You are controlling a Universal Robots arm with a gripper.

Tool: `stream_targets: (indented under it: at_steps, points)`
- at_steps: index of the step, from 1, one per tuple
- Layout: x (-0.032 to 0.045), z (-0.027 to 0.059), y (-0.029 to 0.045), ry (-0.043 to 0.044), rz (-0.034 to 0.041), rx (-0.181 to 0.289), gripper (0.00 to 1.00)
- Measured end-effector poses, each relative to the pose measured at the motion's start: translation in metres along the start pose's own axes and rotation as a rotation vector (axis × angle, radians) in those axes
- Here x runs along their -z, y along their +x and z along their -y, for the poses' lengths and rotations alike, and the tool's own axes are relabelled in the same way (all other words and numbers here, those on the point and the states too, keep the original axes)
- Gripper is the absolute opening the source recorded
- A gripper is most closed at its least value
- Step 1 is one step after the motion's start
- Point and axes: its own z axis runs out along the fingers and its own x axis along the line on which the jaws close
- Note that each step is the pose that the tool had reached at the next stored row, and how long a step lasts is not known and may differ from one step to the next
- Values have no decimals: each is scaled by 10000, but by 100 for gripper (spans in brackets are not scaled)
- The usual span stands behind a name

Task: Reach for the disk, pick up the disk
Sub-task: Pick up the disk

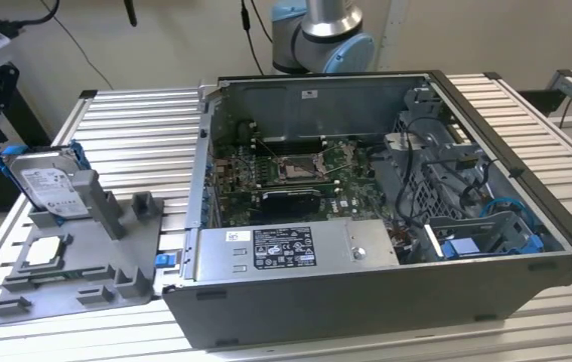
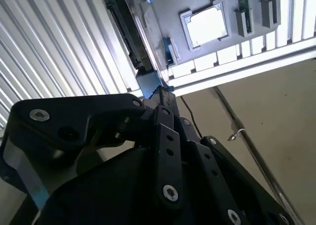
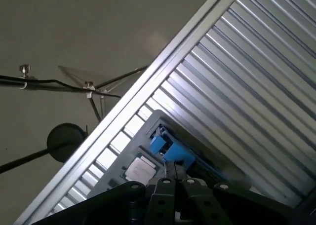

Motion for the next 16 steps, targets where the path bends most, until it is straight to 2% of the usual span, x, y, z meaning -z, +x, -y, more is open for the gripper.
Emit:
stream_targets:
  at_steps: [7,16]
  points:
    - [0,-1,0,-1,-38,1028,0]
    - [0,-1,1,5,-33,1050,0]
